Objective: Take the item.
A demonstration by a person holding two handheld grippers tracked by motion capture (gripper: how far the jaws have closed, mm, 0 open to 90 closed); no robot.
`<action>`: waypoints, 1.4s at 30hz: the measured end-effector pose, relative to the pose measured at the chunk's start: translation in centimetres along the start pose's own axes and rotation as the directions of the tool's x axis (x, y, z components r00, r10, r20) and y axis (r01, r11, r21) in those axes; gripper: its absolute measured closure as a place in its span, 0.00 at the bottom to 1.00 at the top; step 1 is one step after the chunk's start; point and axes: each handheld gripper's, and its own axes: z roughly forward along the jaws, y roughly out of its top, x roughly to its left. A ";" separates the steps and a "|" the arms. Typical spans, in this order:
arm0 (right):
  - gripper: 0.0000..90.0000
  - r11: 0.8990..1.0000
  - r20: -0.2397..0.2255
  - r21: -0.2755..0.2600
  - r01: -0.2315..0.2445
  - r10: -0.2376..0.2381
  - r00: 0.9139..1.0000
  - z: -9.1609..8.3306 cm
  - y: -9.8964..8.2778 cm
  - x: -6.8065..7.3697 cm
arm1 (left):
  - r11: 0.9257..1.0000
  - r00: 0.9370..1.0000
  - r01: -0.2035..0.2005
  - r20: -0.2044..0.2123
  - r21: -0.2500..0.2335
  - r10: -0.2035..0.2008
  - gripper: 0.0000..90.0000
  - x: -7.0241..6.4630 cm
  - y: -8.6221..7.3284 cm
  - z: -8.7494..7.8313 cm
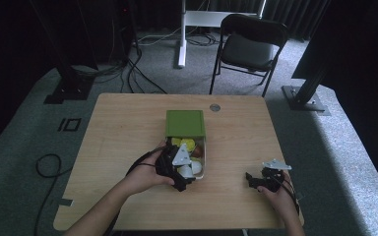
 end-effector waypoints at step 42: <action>0.13 1.000 0.000 0.001 0.000 0.000 1.000 0.0 0.0 0.0 | 0.966 1.000 -0.007 0.027 0.257 0.000 0.47 0.3 -1.5 5.4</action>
